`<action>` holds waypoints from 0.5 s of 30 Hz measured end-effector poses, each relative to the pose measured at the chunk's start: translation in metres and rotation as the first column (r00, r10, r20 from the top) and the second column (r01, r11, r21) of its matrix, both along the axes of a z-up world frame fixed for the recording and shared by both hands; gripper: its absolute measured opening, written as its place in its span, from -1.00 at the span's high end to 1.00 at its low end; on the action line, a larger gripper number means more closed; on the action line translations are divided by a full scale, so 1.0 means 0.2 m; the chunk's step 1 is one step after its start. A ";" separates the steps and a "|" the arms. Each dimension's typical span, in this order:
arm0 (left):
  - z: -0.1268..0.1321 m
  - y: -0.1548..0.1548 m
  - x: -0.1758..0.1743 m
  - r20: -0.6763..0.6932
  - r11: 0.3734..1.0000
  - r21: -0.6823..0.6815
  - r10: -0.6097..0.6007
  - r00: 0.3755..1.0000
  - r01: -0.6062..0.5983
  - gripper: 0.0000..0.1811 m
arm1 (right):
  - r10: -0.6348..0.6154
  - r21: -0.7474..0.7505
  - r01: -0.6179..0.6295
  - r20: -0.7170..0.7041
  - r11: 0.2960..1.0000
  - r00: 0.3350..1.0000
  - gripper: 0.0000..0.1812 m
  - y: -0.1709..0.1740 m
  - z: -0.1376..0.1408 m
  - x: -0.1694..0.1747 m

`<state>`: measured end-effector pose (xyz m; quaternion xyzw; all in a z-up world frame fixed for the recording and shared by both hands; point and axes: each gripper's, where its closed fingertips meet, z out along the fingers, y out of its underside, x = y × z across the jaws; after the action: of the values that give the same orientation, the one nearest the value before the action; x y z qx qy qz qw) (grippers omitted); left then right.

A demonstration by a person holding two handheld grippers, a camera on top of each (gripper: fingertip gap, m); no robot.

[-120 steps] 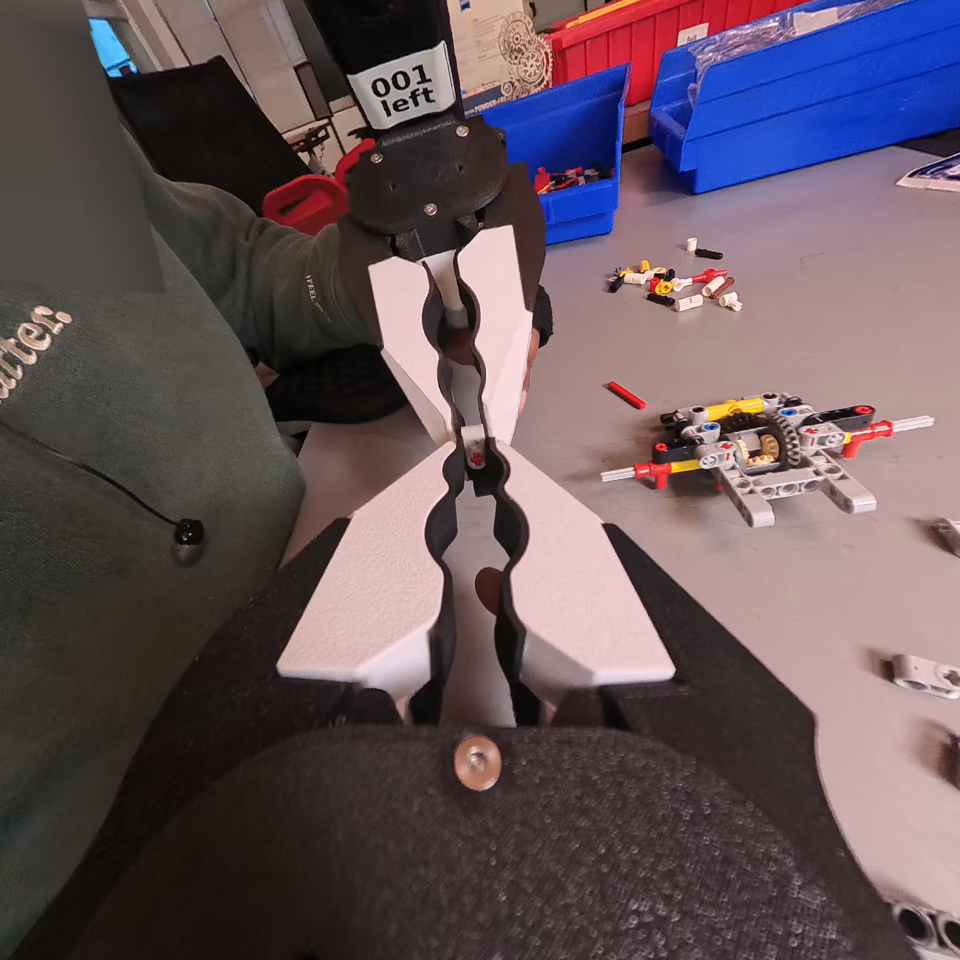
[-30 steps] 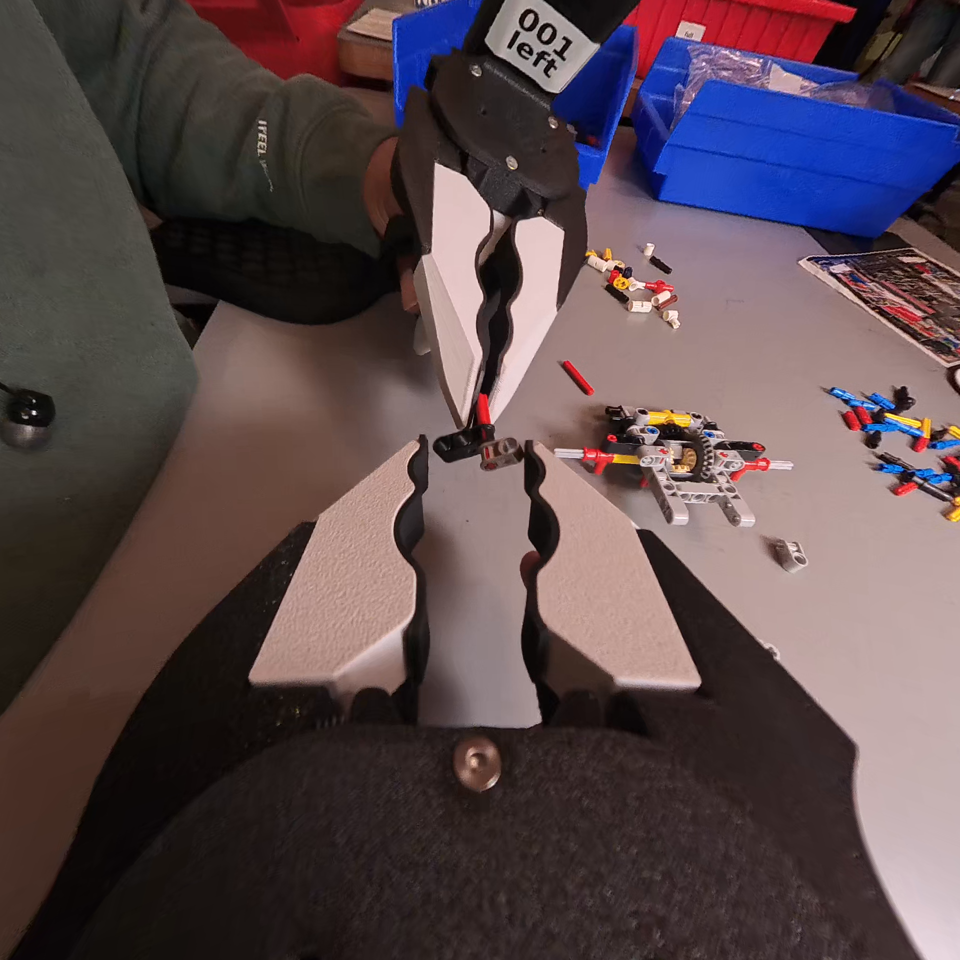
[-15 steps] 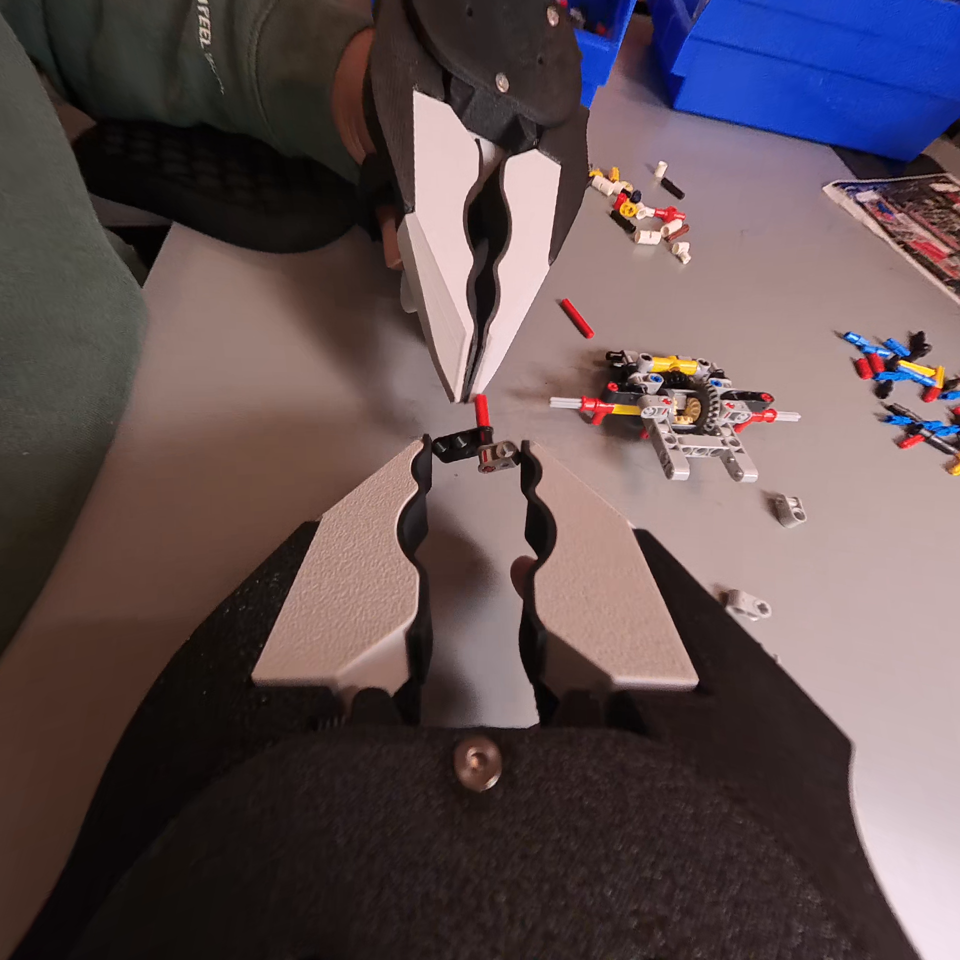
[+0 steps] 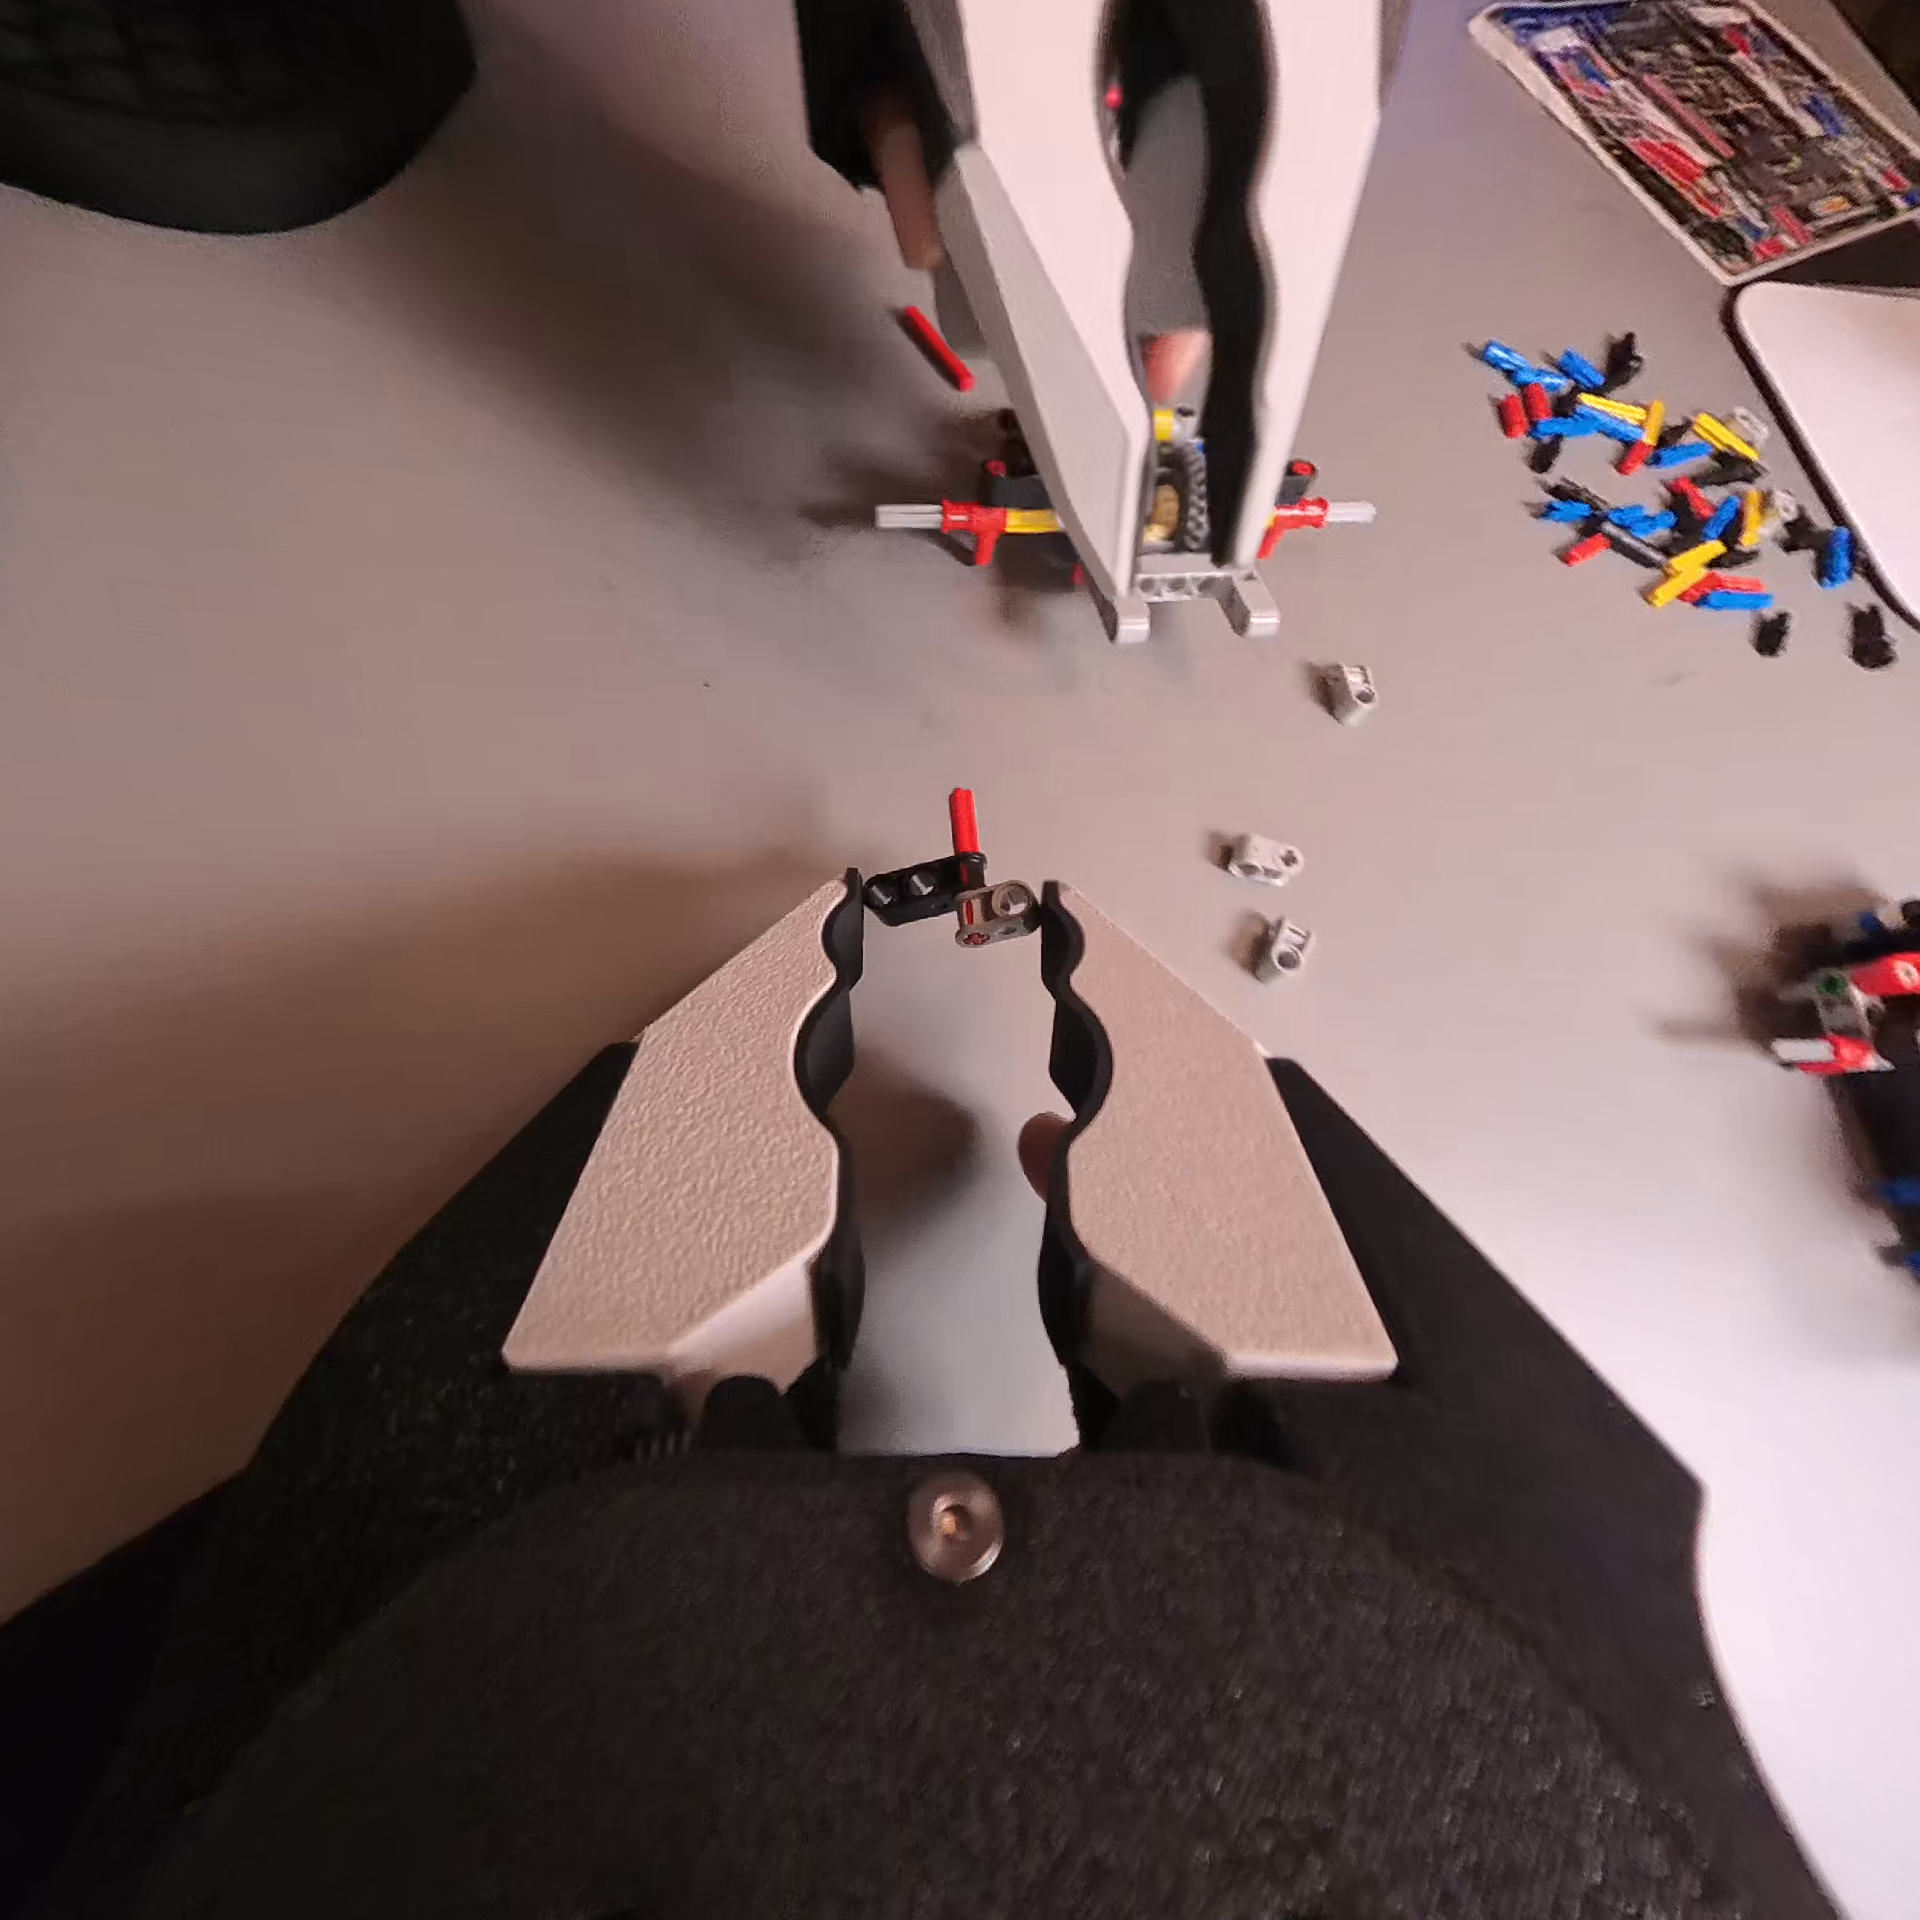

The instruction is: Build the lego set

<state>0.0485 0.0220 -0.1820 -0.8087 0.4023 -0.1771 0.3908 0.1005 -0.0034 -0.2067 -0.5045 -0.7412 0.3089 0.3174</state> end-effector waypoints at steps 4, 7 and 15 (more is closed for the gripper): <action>-0.14 0.16 0.06 -0.158 0.994 -0.091 -0.067 0.985 0.053 0.69 | -0.032 -0.007 0.032 -0.009 0.999 0.999 0.64 0.05 0.02 0.04; -0.22 0.22 0.09 -0.256 0.989 -0.128 -0.102 0.961 0.071 0.68 | -0.042 -0.016 0.042 -0.009 0.999 0.999 0.64 0.07 0.01 0.06; -0.13 0.16 0.13 -0.175 0.994 -0.060 -0.106 0.979 0.097 0.94 | -0.041 0.000 0.041 -0.035 0.999 0.999 0.64 0.07 0.02 0.05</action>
<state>0.0749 0.0548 -0.2079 -0.8095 0.4716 -0.1341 0.3231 0.1112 0.0115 -0.2025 -0.5142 -0.7251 0.3105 0.3368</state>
